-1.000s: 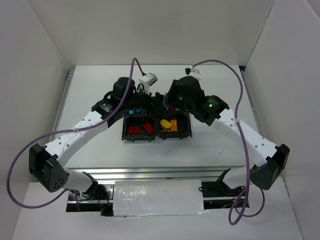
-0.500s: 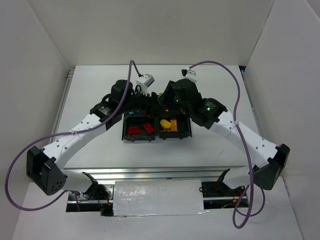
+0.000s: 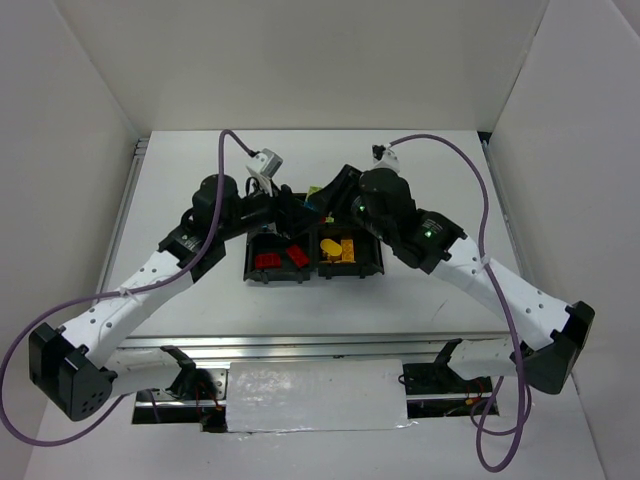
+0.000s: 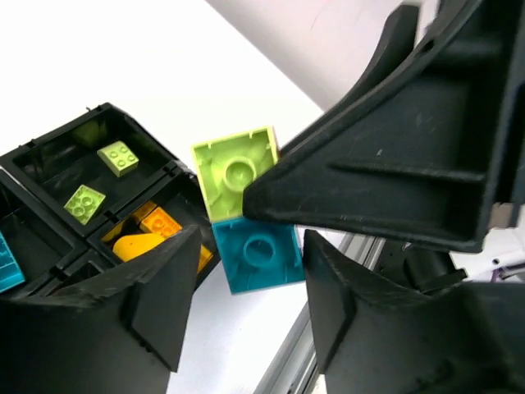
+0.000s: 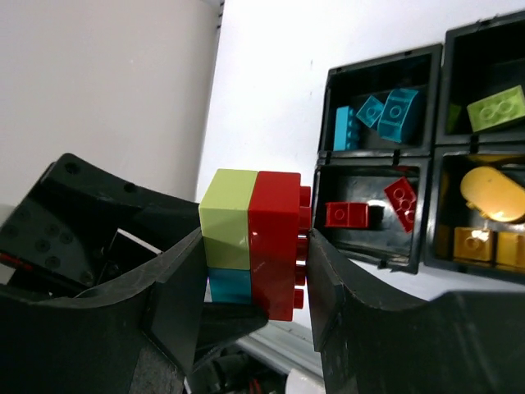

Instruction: Sort the legos into containers by color

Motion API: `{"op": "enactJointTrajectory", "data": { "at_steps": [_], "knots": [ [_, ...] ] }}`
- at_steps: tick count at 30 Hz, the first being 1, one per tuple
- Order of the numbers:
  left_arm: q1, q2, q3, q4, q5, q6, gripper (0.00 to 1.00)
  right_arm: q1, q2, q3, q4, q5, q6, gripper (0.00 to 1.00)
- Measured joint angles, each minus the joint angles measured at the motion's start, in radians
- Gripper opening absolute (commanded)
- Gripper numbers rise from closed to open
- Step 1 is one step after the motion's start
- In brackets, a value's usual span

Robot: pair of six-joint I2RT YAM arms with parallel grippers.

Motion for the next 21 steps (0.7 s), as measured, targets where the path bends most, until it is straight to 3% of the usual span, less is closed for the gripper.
{"op": "enactJointTrajectory", "data": {
  "at_steps": [4,6,10,18,21],
  "knots": [
    [0.002,-0.013,-0.02,0.034,0.01,-0.017,0.38,-0.001,-0.007,-0.036,0.043,-0.018,0.038,0.0],
    [0.006,-0.012,-0.02,0.035,0.015,-0.018,0.32,-0.002,-0.011,-0.05,0.063,-0.023,0.049,0.0],
    [0.009,-0.012,-0.02,0.035,0.015,-0.018,0.0,-0.007,-0.021,-0.077,0.098,-0.035,0.063,0.0],
    [0.009,-0.013,-0.024,0.04,0.034,-0.014,0.0,-0.008,-0.051,-0.117,0.131,-0.039,0.076,0.0],
    [0.009,-0.013,-0.024,0.05,0.043,-0.011,0.0,-0.009,-0.055,-0.117,0.131,-0.04,0.074,0.07]
  ]
}}
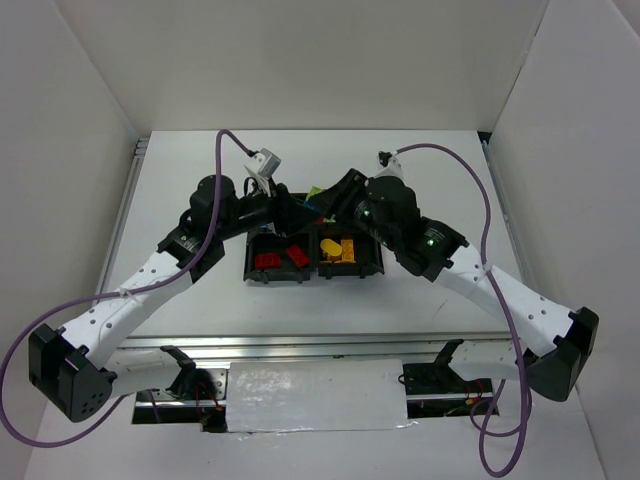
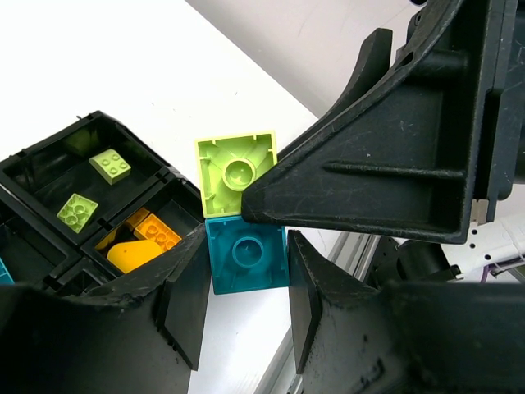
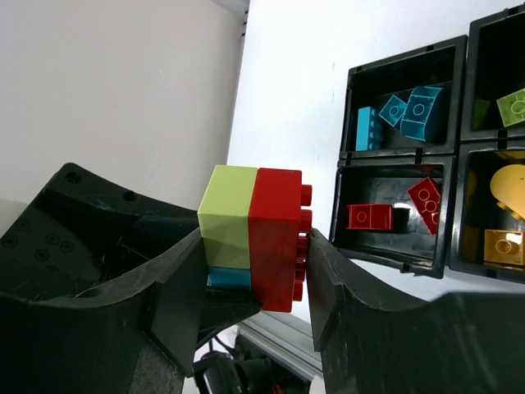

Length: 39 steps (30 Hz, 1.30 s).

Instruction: Sort the legos into containers by color

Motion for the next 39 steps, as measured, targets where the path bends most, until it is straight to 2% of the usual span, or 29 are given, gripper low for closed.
{"op": "enactJointTrajectory", "data": {
  "at_steps": [2,4,5,6,8,9,11,12,15,26,36,39],
  "knots": [
    [0.0,0.0,0.0,0.003,0.004,0.001,0.0,-0.002,-0.003,0.0,-0.001,-0.005,-0.003,0.11],
    [0.0,0.0,0.0,0.008,0.008,0.003,0.0,-0.005,-0.007,0.0,-0.001,-0.01,-0.005,0.22],
    [0.0,0.0,0.0,0.012,0.011,0.003,0.0,-0.006,-0.01,0.0,-0.001,-0.015,-0.007,0.3],
    [0.0,0.0,0.0,0.017,0.014,0.004,0.0,-0.008,-0.014,-0.002,0.0,-0.019,-0.009,0.49],
    [0.0,0.0,0.0,0.027,0.021,0.005,0.0,-0.011,-0.024,-0.006,0.004,-0.025,-0.011,0.58],
    [0.0,-0.001,-0.001,0.034,0.024,0.005,0.0,-0.011,-0.029,-0.009,0.006,-0.029,-0.012,0.68],
    [0.0,-0.001,-0.001,0.039,0.025,0.005,0.0,-0.013,-0.043,-0.019,0.019,-0.06,-0.014,0.77],
    [0.0,-0.001,-0.001,0.037,0.025,0.005,0.0,-0.012,-0.049,-0.02,0.021,-0.074,-0.015,0.88],
    [0.001,-0.001,-0.005,0.036,0.025,0.007,0.0,-0.013,-0.06,-0.02,0.029,-0.104,-0.02,0.97],
    [0.001,-0.007,-0.006,-0.001,0.018,0.054,0.0,-0.082,-0.079,-0.035,0.041,-0.174,-0.026,1.0],
    [0.001,-0.032,-0.006,-0.092,-0.134,0.065,0.0,-0.197,-0.019,-0.043,0.009,-0.227,-0.063,1.0],
    [0.002,-0.032,0.002,-0.142,-0.142,0.087,0.0,-0.227,-0.019,-0.045,0.007,-0.256,-0.132,0.98]
  ]
}}
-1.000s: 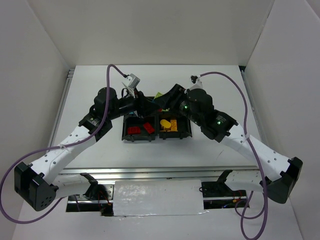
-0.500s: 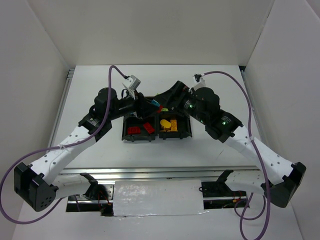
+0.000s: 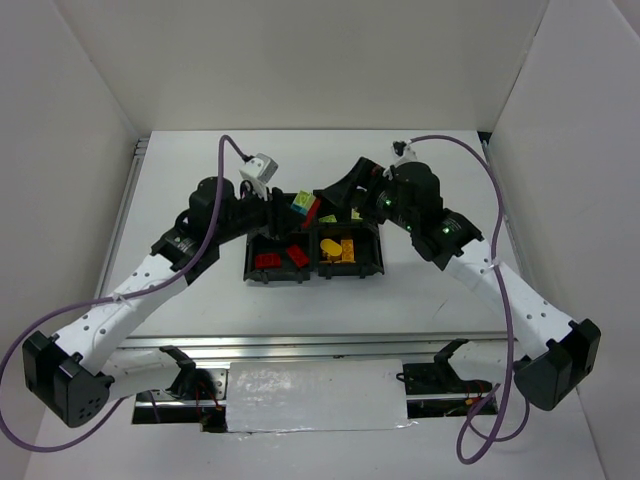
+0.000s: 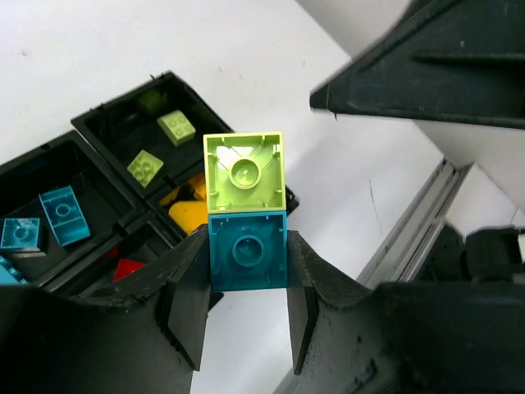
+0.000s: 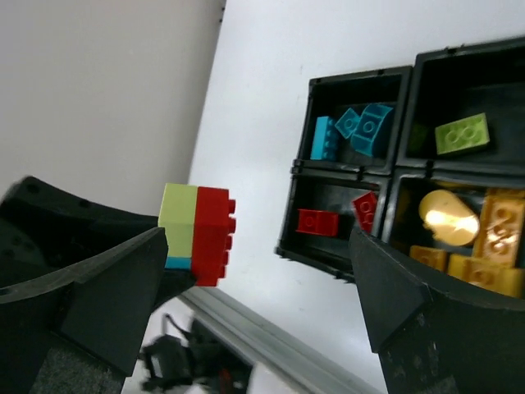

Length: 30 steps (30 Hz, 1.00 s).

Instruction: Sort the legos into containers by color

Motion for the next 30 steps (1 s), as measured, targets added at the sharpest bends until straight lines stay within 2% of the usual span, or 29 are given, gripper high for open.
{"op": "enactJointTrajectory", "data": {
  "at_steps": [4,10,14,18,24,30],
  "knots": [
    [0.0,0.008,0.039,-0.08,0.071,0.047,0.0,-0.038,-0.002,-0.001,0.007,-0.089,-0.189,0.97],
    [0.001,0.013,0.083,-0.151,0.366,0.135,0.0,-0.097,-0.089,-0.076,0.038,-0.366,-0.493,0.95],
    [0.001,0.047,0.113,-0.228,0.579,0.209,0.0,-0.186,-0.131,-0.086,0.053,-0.61,-0.613,0.91],
    [0.001,0.08,0.124,-0.311,0.721,0.281,0.0,-0.313,-0.079,-0.061,0.09,-0.926,-0.641,0.91],
    [0.001,0.082,0.123,-0.35,0.789,0.316,0.0,-0.32,-0.028,-0.05,0.091,-1.245,-0.654,0.94],
    [0.001,0.097,0.124,-0.384,0.8,0.337,0.0,-0.212,-0.037,-0.05,0.119,-1.249,-0.631,0.95]
  ]
}}
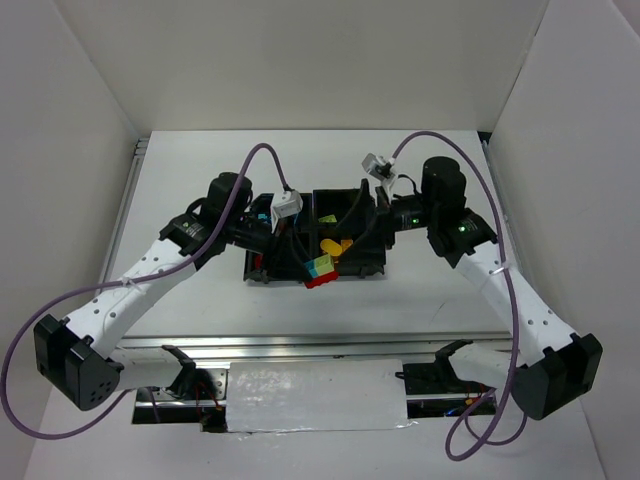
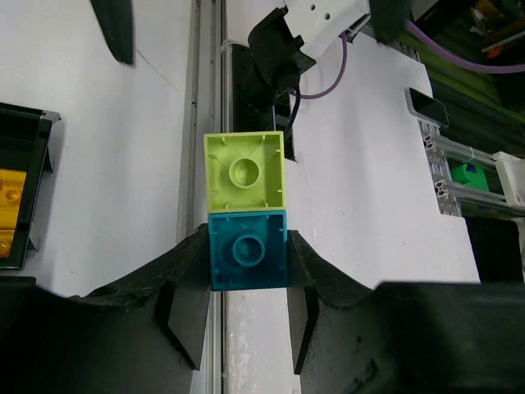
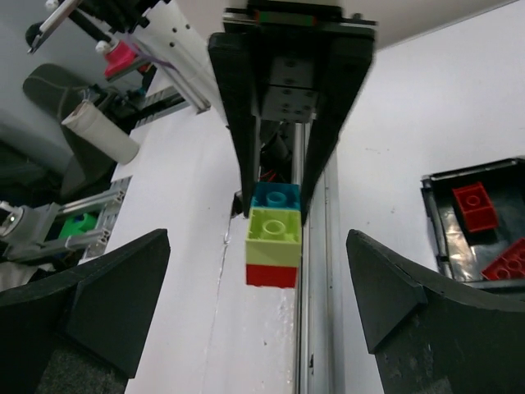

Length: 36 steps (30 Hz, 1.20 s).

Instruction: Sort the legos into containers by color

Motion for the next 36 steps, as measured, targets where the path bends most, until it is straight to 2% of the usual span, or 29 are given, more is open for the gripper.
{"op": "enactJointTrajectory", "data": {
  "at_steps": [5,11,16,34,36],
  "knots": [
    [0.0,0.002,0.0,0.01,0.019,-0.004,0.0,0.096,-0.001,0.0,-0.026,0.076,-0.02,0.91],
    [0.0,0.002,0.0,0.018,0.019,-0.005,0.0,0.169,0.006,0.001,-0.069,0.195,-0.047,0.81],
    [0.0,0.001,0.0,0.032,0.023,-0.005,0.0,0.171,0.012,0.002,-0.092,0.214,-0.057,0.72],
    [0.0,-0.015,0.0,0.037,-0.002,-0.006,0.0,0.188,0.084,0.06,-0.247,0.226,-0.16,0.7],
    [0.002,-0.025,0.0,0.041,-0.012,-0.006,0.0,0.19,0.092,0.068,-0.271,0.229,-0.169,0.62]
  ]
}}
